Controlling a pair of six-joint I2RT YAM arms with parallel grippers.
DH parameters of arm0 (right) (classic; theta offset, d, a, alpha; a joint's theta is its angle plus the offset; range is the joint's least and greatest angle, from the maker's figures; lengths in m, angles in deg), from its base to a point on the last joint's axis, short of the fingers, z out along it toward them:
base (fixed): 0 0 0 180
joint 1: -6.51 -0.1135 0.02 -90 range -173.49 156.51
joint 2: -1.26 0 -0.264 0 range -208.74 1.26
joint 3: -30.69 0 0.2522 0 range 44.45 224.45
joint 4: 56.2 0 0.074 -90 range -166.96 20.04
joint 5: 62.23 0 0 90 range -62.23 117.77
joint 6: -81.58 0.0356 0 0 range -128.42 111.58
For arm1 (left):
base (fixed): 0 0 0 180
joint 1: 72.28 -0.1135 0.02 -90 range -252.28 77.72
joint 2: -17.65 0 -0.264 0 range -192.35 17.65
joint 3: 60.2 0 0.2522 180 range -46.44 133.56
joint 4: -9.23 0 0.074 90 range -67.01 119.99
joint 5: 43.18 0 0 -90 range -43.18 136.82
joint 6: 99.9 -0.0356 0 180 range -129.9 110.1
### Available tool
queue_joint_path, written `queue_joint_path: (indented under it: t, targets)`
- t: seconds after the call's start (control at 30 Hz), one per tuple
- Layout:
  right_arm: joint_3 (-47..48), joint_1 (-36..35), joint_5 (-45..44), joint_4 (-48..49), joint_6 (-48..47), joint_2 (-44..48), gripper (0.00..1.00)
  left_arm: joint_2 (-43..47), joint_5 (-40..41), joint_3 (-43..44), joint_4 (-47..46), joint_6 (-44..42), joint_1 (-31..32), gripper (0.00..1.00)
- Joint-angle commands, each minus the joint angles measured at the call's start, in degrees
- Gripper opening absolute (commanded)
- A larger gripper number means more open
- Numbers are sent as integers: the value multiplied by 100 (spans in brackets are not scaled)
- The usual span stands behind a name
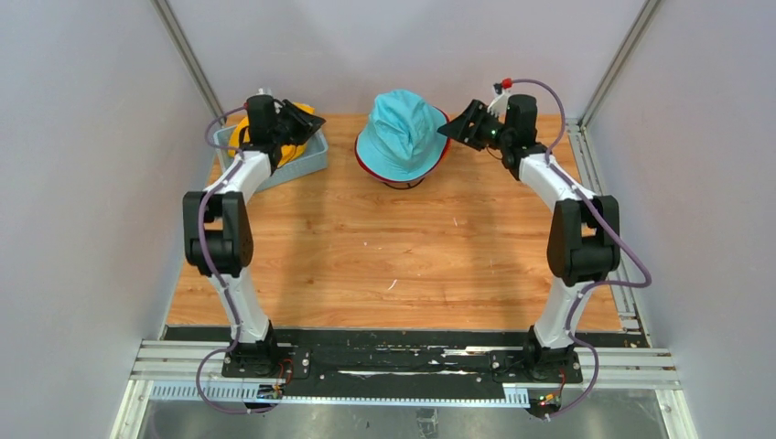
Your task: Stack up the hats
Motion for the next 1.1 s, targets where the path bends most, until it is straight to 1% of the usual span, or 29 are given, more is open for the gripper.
queue_joint_path:
  t: [0.0,0.1,0.27,0.5,0.67,0.9,1.07]
  targets:
    - [878,304,377,530,387,-584,59,954,-124,-1387,-1906,782,227,34]
    - [1545,364,590,426,473,-1054,57,1359,-149,-2015,-2365,927,344,34]
    - [1989,366,798,453,577,-1530,56,1575,-244,-2457,-2663,906,535,34]
    - [1974,366,931,808,766,-1750,53,1343,-330,-2669,-3239,1084,655,34]
    - [1976,366,964,862,781,-1769,53,1089,-468,-2731,-3679,1294,714,34]
    - [1963,370,1009,863,800,-1822,53,889,-571,-2871,-4042,1497,770,34]
    - [1975,366,1078,914,858,-1917,53,897,-600,-2911,-4079,1487,799,34]
